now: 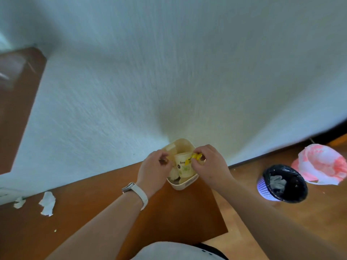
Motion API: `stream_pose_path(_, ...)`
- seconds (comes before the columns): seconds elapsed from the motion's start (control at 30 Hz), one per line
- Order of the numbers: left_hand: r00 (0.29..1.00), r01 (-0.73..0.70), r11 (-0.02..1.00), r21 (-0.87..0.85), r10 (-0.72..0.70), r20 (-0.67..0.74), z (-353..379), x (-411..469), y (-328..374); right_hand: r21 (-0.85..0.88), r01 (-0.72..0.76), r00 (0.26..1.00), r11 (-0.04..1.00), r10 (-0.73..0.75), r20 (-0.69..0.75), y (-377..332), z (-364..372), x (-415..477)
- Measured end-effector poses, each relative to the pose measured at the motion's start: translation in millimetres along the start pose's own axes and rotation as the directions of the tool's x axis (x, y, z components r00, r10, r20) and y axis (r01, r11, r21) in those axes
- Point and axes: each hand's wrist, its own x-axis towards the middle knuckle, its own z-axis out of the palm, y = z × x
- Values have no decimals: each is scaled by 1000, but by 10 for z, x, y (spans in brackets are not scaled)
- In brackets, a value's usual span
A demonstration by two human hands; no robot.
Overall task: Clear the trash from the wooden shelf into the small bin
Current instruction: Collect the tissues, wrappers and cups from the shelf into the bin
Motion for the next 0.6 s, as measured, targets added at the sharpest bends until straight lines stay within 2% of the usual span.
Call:
stream_pose_path(0.23, 996, -46, 999, -5, 46, -76, -28, -62, 55, -46, 70, 994, 997, -66, 82, 31, -68, 16)
stream_pose_path(0.33, 992, -79, 997, -19, 77, -98, -110, -148, 31, -82, 144, 983, 986, -133, 126, -9, -33, 1)
stream_pose_path(0.47, 989, -80, 996, 46, 85, -122, -253, -280, -115, -135, 258, 958, 957, -235, 163, -161, 83, 21)
stream_pose_path(0.6, 988, -35, 981, 190, 63, -143, -448, -469, -361, -197, 390, 913, 900, -350, 209, -391, 292, 66)
